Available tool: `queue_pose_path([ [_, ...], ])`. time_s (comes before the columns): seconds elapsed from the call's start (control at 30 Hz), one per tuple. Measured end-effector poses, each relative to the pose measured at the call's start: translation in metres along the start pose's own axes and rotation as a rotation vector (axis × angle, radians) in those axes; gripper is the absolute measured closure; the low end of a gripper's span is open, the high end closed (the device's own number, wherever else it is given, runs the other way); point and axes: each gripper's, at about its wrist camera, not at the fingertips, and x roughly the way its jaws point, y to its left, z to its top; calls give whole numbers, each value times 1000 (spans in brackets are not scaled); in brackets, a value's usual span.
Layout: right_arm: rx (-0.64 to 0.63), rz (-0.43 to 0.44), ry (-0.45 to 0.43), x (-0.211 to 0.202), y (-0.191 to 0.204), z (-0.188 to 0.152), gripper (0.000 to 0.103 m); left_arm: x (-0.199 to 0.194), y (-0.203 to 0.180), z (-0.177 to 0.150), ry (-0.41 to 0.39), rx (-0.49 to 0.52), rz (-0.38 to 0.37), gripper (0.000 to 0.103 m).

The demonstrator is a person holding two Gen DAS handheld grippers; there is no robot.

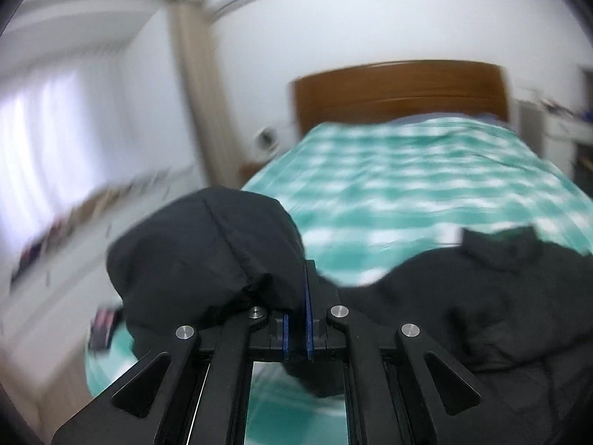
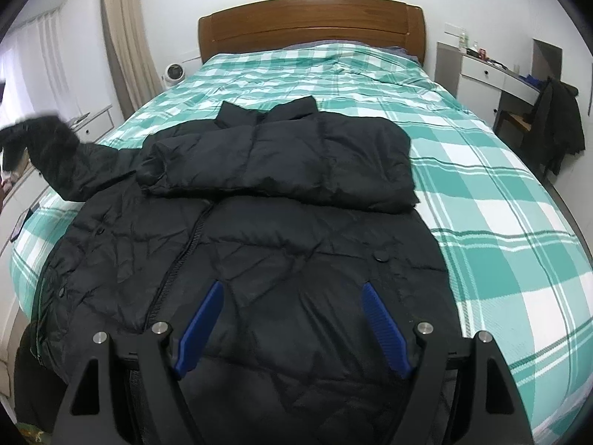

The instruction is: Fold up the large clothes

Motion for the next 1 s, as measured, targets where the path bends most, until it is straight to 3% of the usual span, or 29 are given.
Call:
queue_pose_path([
  [0.13, 25, -15, -13, -8, -13, -1, 24, -18, -84, 1, -45, 193, -95, 99],
  [0.23, 43, -29, -21, -14, -24, -2, 24, -19, -147, -22, -22, 344, -172, 98],
  [0.33, 62, -48, -26, -18, -34, -2, 24, -16, -211, -63, 62, 517, -260, 90],
  [0.4, 70, -58, -25, -19, -40, 0, 24, -17, -241, -91, 138, 599, -321, 65],
  [0.43, 71, -61, -25, -19, -43, 1, 24, -21, -249, -99, 146, 618, -334, 43],
  [0.47, 72, -63, -27, -19, -45, 4, 24, -29, -252, -109, 130, 638, -342, 25],
  [0.57, 52, -58, -32, -17, -46, 16, 24, -57, -248, -129, 42, 691, -343, 7],
  [0.67, 38, -7, -21, -6, -37, 33, 24, -77, -227, -139, 27, 698, -357, 5],
  [0.87, 200, 351, 68, 49, -16, 69, 22, -82, -158, -138, 141, 509, -355, 5],
  [1.0, 182, 329, 95, 96, 6, 93, 22, -78, -116, -140, 198, 374, -336, 5],
])
